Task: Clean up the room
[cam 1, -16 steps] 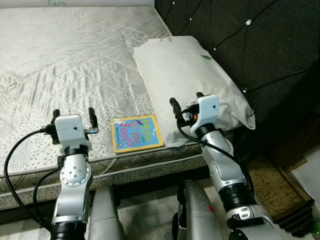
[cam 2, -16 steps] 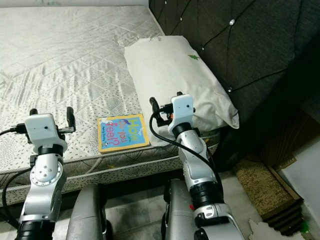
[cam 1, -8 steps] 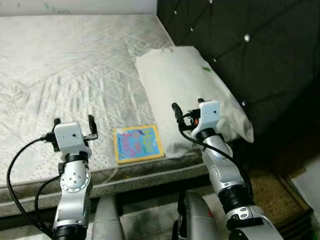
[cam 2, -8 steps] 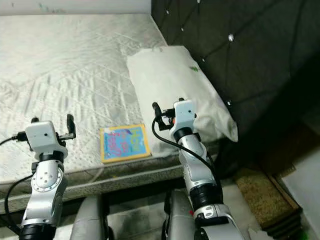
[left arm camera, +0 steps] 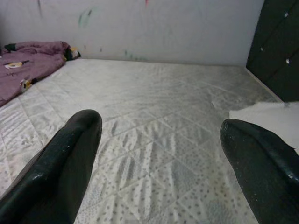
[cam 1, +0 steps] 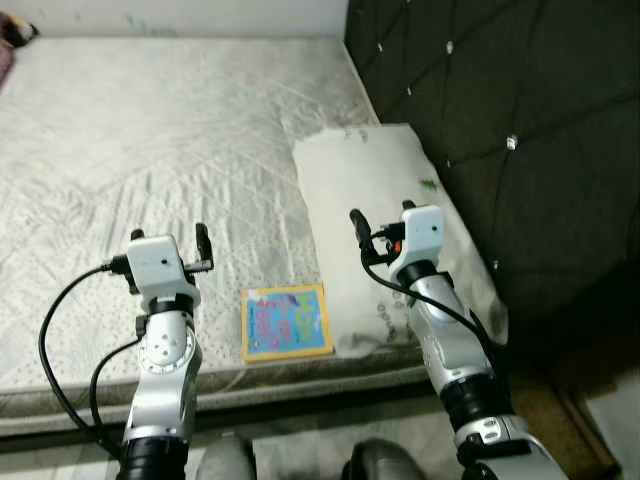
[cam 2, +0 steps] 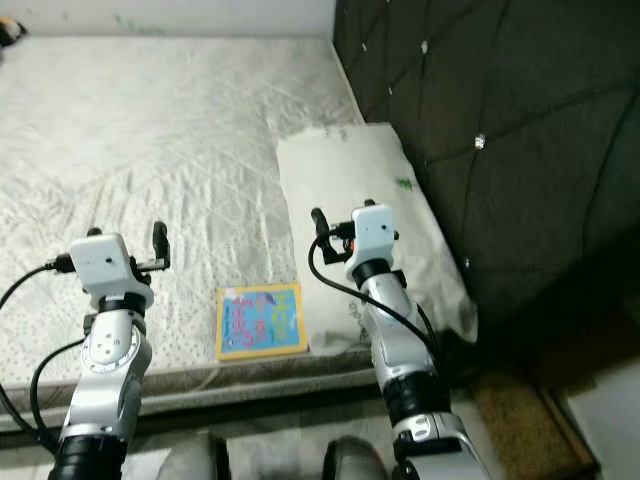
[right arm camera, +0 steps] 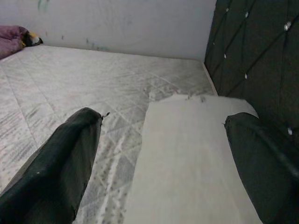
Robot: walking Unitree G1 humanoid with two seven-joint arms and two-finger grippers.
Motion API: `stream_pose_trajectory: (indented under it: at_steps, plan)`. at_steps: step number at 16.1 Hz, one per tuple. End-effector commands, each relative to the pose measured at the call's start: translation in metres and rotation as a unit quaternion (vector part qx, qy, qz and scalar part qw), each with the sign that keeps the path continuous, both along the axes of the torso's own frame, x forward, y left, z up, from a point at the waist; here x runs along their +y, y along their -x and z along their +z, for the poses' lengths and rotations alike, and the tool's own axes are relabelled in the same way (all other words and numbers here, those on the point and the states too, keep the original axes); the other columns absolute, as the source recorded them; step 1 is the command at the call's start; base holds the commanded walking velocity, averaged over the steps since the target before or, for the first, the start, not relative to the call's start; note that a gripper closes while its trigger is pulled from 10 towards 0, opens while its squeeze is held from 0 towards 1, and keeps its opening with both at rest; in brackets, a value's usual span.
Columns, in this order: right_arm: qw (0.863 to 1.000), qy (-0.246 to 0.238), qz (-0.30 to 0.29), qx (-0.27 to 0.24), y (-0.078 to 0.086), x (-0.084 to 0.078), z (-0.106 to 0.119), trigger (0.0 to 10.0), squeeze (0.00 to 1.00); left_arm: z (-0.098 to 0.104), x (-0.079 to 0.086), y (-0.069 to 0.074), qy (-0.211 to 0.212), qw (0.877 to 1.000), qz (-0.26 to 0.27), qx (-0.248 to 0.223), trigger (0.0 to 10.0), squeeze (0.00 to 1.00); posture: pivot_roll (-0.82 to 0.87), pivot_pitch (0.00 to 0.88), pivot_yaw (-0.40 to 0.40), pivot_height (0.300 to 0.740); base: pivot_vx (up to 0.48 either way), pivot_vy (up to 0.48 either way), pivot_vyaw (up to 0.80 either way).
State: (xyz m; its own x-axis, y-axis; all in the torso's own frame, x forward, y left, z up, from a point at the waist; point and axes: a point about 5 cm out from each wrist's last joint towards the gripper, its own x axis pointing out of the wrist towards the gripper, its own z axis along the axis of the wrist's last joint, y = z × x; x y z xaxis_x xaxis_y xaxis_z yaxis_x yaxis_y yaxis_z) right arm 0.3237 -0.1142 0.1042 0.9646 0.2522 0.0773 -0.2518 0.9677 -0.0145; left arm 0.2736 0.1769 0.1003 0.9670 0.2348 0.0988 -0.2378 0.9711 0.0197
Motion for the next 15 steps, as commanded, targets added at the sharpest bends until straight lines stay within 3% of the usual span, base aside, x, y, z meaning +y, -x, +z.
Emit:
stream_pose_trajectory:
  at_steps: [1,7,10,15]
  plan:
    - [1.0,0.0,-0.013,0.005,0.0001,-0.0055,-0.0027,10.0,0.0,-0.0023,0.0001,-0.0001,0.002,1.0,-0.004,0.006,10.0,0.0,0.02,0.0,-0.054,0.74,0.0,0.0,0.0]
    - [0.999,0.009,-0.029,0.012,-0.0029,-0.0064,-0.0038,10.0,0.0,0.0001,-0.0018,-0.0028,-0.013,1.0,-0.014,0.003,10.0,0.0,0.02,0.0,-0.05,0.74,0.0,0.0,0.0]
    - [0.992,0.091,-0.08,0.018,-0.0071,-0.0109,-0.0078,10.0,0.0,-0.005,-0.0009,-0.0054,-0.008,1.0,0.002,0.028,10.0,0.0,0.02,0.0,-0.051,0.74,0.0,0.0,0.0]
    - [0.995,0.075,-0.064,0.017,-0.0071,-0.0108,-0.0072,10.0,0.0,-0.0045,-0.0063,-0.0072,0.013,0.999,-0.016,0.026,10.0,0.0,0.01,0.0,-0.061,0.74,0.0,0.0,0.0]
